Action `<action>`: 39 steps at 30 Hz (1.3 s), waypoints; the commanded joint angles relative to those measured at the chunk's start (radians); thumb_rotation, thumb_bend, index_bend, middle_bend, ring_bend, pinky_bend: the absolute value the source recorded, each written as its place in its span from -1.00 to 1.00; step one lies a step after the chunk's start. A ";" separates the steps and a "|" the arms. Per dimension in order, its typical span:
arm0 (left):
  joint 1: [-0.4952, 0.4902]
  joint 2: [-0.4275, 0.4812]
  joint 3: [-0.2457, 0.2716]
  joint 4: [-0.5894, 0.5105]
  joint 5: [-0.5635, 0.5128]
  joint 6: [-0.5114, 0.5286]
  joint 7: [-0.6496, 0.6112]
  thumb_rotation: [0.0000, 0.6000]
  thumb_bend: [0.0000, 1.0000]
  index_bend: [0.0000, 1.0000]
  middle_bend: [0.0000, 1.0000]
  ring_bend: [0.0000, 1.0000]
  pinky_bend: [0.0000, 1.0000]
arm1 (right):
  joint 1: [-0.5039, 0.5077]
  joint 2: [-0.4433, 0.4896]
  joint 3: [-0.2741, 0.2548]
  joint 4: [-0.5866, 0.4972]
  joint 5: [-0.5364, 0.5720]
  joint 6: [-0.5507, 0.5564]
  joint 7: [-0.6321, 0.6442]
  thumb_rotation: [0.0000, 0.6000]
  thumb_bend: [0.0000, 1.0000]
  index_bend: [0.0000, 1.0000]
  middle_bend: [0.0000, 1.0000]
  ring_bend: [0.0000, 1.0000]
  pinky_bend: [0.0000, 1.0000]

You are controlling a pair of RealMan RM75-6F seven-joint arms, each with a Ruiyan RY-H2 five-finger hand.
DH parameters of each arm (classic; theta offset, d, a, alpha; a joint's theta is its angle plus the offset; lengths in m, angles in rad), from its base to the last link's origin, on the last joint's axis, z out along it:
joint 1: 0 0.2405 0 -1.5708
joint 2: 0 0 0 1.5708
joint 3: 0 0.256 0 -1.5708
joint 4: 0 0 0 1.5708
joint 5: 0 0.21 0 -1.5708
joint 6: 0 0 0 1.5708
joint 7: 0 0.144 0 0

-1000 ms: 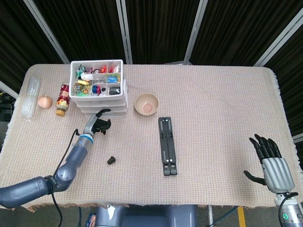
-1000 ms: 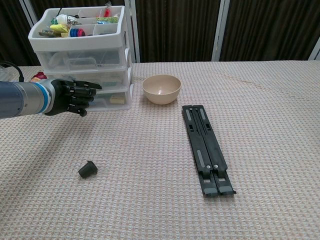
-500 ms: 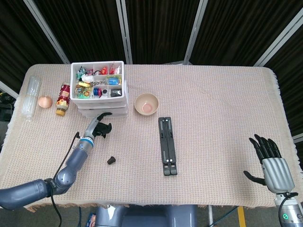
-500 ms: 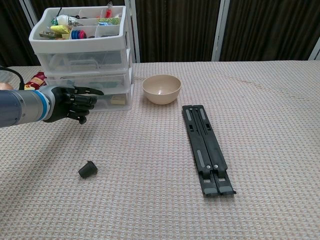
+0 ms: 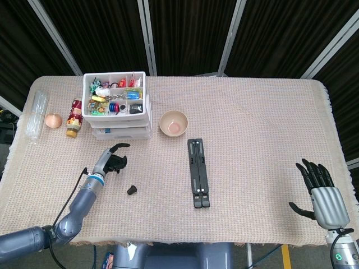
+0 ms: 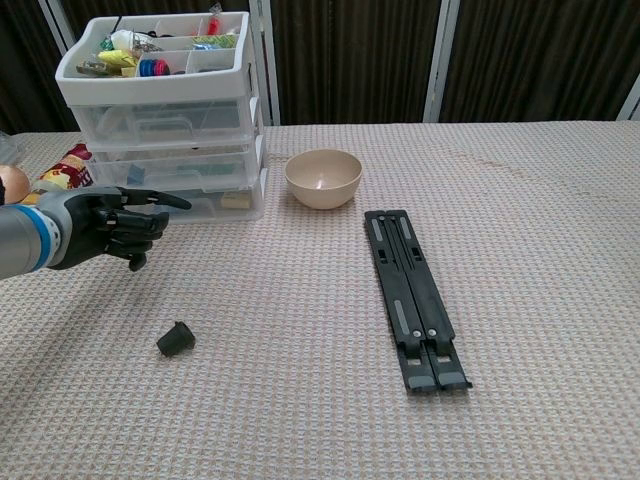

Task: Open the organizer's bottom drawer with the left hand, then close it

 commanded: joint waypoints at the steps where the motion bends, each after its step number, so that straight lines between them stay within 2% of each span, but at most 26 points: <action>1: 0.046 0.022 0.084 -0.026 0.167 0.136 0.091 1.00 0.33 -0.52 0.92 0.74 0.43 | 0.000 0.000 0.000 0.000 -0.001 0.001 -0.001 1.00 -0.87 -0.86 -1.00 -1.00 -1.00; 3: 0.053 0.025 0.134 -0.015 0.289 0.231 0.186 1.00 0.33 -0.54 0.93 0.74 0.43 | -0.001 -0.001 0.000 -0.001 -0.003 0.002 -0.004 1.00 -0.87 -0.86 -1.00 -1.00 -1.00; 7: 0.044 0.045 0.185 0.004 0.444 0.346 0.352 1.00 0.33 -0.57 0.94 0.75 0.44 | 0.000 -0.002 -0.001 -0.001 -0.002 0.001 -0.006 1.00 -0.87 -0.86 -1.00 -1.00 -1.00; 11: 0.026 0.083 0.200 -0.012 0.475 0.374 0.500 1.00 0.33 -0.61 0.95 0.76 0.44 | 0.000 -0.003 -0.001 -0.002 -0.002 0.001 -0.008 1.00 -0.87 -0.86 -1.00 -1.00 -1.00; 16: -0.007 0.115 0.182 -0.035 0.409 0.364 0.665 1.00 0.33 -0.61 0.95 0.77 0.44 | -0.001 -0.003 -0.001 -0.002 -0.003 0.002 -0.010 1.00 -0.87 -0.86 -1.00 -1.00 -1.00; 20: -0.044 0.124 0.161 -0.038 0.302 0.325 0.775 1.00 0.33 -0.61 0.95 0.77 0.44 | -0.001 -0.003 0.000 -0.002 -0.001 0.002 -0.010 1.00 -0.87 -0.86 -1.00 -1.00 -1.00; 29: -0.101 0.088 0.127 0.018 0.157 0.291 0.870 1.00 0.34 -0.61 0.95 0.77 0.44 | 0.000 -0.002 0.000 -0.001 0.002 -0.002 -0.009 1.00 -0.87 -0.86 -1.00 -1.00 -1.00; 36: -0.118 0.065 0.120 0.044 0.116 0.279 0.879 1.00 0.34 -0.59 0.95 0.77 0.44 | 0.000 -0.001 0.000 -0.002 0.001 -0.003 -0.006 1.00 -0.87 -0.86 -1.00 -1.00 -1.00; 39: -0.121 0.061 0.121 0.045 0.098 0.276 0.881 1.00 0.34 -0.52 0.95 0.77 0.44 | 0.000 -0.001 0.000 -0.002 0.001 -0.002 -0.006 1.00 -0.87 -0.86 -1.00 -1.00 -1.00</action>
